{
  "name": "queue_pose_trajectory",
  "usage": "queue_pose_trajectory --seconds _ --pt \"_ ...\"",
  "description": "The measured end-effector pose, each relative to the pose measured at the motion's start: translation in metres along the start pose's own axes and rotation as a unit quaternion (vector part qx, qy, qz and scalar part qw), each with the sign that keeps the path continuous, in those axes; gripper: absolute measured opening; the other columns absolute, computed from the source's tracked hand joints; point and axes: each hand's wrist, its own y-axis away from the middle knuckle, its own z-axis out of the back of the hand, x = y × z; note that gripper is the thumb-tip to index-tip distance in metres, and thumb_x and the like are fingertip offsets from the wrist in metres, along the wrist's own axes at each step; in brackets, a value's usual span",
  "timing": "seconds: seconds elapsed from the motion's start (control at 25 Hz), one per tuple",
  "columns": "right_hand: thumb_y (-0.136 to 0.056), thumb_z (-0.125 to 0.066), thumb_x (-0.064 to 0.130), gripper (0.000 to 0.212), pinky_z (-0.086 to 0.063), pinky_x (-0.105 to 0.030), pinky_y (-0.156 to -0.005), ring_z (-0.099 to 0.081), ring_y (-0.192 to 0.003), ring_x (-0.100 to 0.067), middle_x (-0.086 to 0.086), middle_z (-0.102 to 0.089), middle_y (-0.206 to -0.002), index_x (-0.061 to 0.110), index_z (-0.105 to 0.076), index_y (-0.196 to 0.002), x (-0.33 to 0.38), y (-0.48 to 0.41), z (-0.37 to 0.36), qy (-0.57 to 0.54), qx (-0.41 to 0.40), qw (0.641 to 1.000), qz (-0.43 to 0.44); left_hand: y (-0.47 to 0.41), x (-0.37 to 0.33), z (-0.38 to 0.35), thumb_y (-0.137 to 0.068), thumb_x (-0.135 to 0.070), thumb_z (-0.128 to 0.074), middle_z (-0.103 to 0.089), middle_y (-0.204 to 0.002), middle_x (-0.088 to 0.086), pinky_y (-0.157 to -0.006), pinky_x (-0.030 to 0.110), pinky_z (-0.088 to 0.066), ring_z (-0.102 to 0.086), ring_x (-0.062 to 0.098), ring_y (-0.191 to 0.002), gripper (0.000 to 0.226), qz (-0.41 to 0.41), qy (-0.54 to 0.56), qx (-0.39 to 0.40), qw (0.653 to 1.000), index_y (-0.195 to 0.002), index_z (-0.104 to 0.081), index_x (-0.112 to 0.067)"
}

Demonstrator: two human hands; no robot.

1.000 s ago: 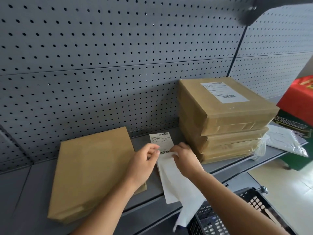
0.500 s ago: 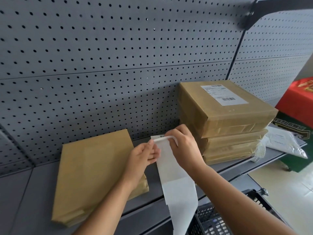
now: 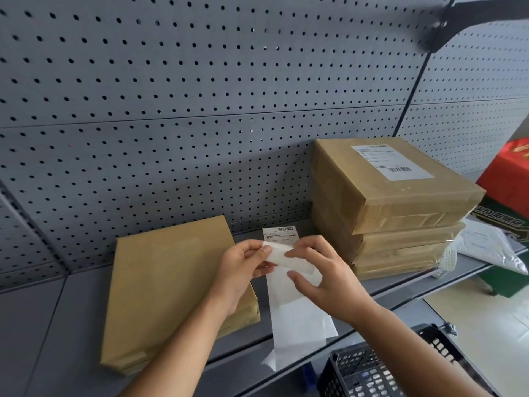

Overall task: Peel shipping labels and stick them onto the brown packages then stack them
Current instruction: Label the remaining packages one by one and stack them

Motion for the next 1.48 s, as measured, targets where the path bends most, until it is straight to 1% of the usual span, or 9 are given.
queue_pose_trajectory --seconds 0.16,0.36,0.48,0.64,0.84,1.12,1.24,1.36,1.48 --pt "-0.095 -0.064 0.032 0.016 -0.056 -0.028 -0.070 -0.059 -0.098 -0.011 0.010 -0.059 -0.106 0.024 -0.069 -0.108 0.007 -0.016 -0.002 0.081 -0.075 0.994 0.006 -0.001 0.006 -0.004 -0.096 -0.013 -0.067 -0.078 -0.096 0.020 -0.079 0.031 -0.064 -0.074 0.024 -0.082 0.017 -0.016 -0.029 0.000 0.999 -0.104 -0.072 0.001" --pt "-0.094 -0.063 0.041 0.018 -0.055 -0.030 -0.061 -0.061 -0.088 -0.011 0.013 -0.065 -0.095 0.026 -0.072 -0.097 0.016 -0.030 -0.006 0.117 -0.051 0.992 -0.008 0.000 0.008 -0.002 -0.096 -0.012 -0.067 -0.078 -0.095 0.017 -0.079 0.029 -0.062 -0.072 0.018 -0.081 0.019 -0.033 -0.031 0.014 0.999 -0.106 -0.072 0.002" --pt "-0.094 -0.063 0.036 0.015 -0.055 -0.029 -0.059 -0.064 -0.084 -0.011 0.012 -0.069 -0.092 0.025 -0.074 -0.094 0.019 -0.033 -0.006 0.144 -0.050 0.988 -0.004 0.001 0.009 -0.001 -0.095 -0.012 -0.068 -0.080 -0.091 0.009 -0.077 0.026 -0.062 -0.074 0.015 -0.080 0.017 -0.035 -0.034 0.015 0.999 -0.106 -0.073 0.001" --pt "-0.096 -0.060 0.033 0.017 -0.054 -0.029 -0.057 -0.066 -0.084 -0.011 0.011 -0.072 -0.093 0.023 -0.073 -0.094 0.022 -0.035 -0.005 0.173 -0.035 0.984 -0.020 0.002 0.010 -0.001 -0.094 -0.012 -0.069 -0.080 -0.093 0.010 -0.076 0.025 -0.061 -0.074 0.015 -0.081 0.016 -0.041 -0.041 0.021 0.998 -0.106 -0.074 -0.002" --pt "-0.101 -0.051 0.034 0.019 -0.051 -0.032 -0.064 -0.064 -0.082 -0.015 0.012 -0.069 -0.094 0.024 -0.067 -0.099 0.024 -0.050 0.010 0.147 -0.054 0.982 -0.103 0.003 0.012 -0.005 -0.095 -0.009 -0.068 -0.080 -0.095 0.010 -0.078 0.026 -0.061 -0.076 0.019 -0.082 0.014 -0.037 -0.066 0.032 0.997 -0.105 -0.071 0.000" --pt "-0.102 -0.048 0.031 0.019 -0.046 -0.035 -0.067 -0.061 -0.084 -0.024 0.005 -0.068 -0.094 0.022 -0.065 -0.100 0.030 -0.073 0.032 0.124 -0.070 0.978 -0.150 0.001 0.013 -0.003 -0.096 -0.009 -0.067 -0.080 -0.094 0.010 -0.075 0.029 -0.062 -0.078 0.023 -0.082 0.011 -0.041 -0.084 0.027 0.995 -0.104 -0.069 -0.002" --pt "-0.102 -0.048 0.032 0.022 -0.053 -0.039 -0.071 -0.063 -0.083 -0.025 0.002 -0.070 -0.095 0.021 -0.066 -0.103 0.032 -0.081 0.037 0.113 -0.031 0.980 -0.158 0.000 0.014 -0.003 -0.096 -0.009 -0.067 -0.079 -0.093 0.011 -0.072 0.029 -0.062 -0.077 0.027 -0.080 0.009 -0.043 -0.100 0.022 0.994 -0.102 -0.068 -0.003" --pt "-0.101 -0.051 0.034 0.021 -0.057 -0.044 -0.076 -0.066 -0.081 -0.021 0.005 -0.071 -0.092 0.023 -0.069 -0.102 0.034 -0.080 0.039 0.057 0.013 0.987 -0.152 -0.002 0.016 -0.003 -0.098 -0.007 -0.064 -0.078 -0.097 0.014 -0.072 0.031 -0.063 -0.077 0.028 -0.080 0.006 -0.043 -0.104 0.011 0.994 -0.102 -0.068 -0.004" --pt "-0.101 -0.052 0.041 0.027 -0.057 -0.037 -0.084 -0.066 -0.091 -0.011 0.009 -0.071 -0.099 0.023 -0.069 -0.110 0.035 -0.069 0.039 0.000 0.054 0.988 -0.144 -0.002 0.015 -0.003 -0.100 -0.009 -0.061 -0.077 -0.099 0.011 -0.077 0.036 -0.063 -0.078 0.026 -0.081 0.008 -0.042 -0.108 0.006 0.993 -0.103 -0.068 -0.007"
